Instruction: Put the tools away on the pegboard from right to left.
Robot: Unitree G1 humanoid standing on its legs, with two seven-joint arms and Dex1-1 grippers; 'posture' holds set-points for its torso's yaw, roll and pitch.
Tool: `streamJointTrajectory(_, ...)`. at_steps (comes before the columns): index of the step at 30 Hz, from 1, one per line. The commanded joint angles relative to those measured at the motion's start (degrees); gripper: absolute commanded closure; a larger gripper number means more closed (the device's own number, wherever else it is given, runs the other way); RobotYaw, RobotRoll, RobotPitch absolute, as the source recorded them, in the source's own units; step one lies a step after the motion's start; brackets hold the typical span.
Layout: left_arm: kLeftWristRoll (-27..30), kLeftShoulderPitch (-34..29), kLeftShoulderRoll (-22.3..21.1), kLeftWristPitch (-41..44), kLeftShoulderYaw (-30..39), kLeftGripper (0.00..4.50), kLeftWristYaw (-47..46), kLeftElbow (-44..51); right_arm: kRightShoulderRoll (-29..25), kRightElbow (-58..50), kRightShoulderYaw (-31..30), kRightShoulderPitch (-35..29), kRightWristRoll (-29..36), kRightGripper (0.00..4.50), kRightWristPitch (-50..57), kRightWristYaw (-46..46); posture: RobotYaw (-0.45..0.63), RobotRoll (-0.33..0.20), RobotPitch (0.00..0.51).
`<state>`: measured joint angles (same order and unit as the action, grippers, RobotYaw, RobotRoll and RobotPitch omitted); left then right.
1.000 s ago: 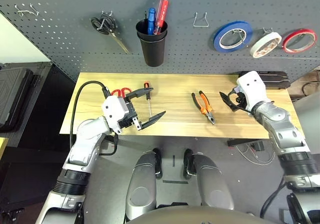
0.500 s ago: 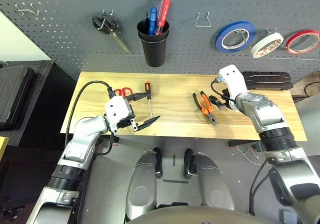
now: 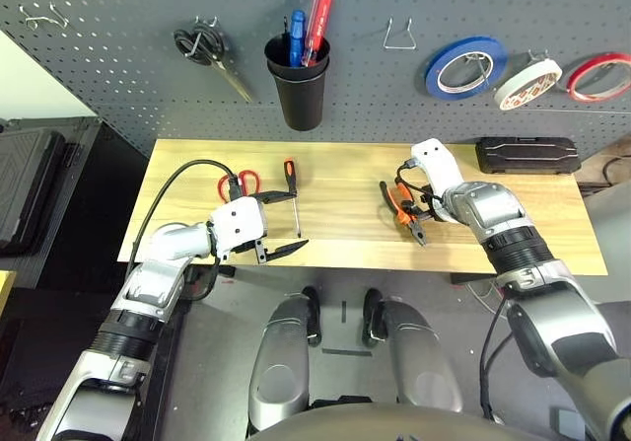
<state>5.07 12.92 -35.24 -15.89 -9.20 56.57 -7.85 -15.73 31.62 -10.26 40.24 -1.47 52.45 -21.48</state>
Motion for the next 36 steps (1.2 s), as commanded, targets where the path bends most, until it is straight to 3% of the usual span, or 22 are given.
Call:
streamJointTrajectory(1,-0.4,-1.0,0.1,-0.3,-0.5,0.00,-0.2,-0.1,0.7,3.7,-0.8,0.3,-1.0,0.05,-1.3,0.2,0.12,0.000,0.324)
streamJointTrajectory(19,0.4,-2.3,-0.2,2.5,0.1,0.00,-0.8,3.4,5.7,25.8,1.9,8.7,-1.8,0.05,-10.2,2.5,0.15,0.000,0.339)
streamJointTrajectory(24,0.6,-2.6,-0.3,3.3,0.2,0.00,-0.9,4.1,6.1,26.5,2.8,8.7,-2.0,1.49,-9.2,3.2,0.15,0.000,0.337)
streamJointTrajectory(31,0.7,-2.2,-0.2,3.8,0.3,0.00,-0.9,4.2,5.6,24.5,2.7,7.6,-2.8,1.49,-10.2,3.8,0.15,0.000,0.331)
streamJointTrajectory(36,2.0,-2.3,0.1,4.8,1.1,0.00,-1.2,5.4,3.5,14.3,1.0,3.6,-3.7,1.49,-13.8,2.5,0.15,0.000,0.319)
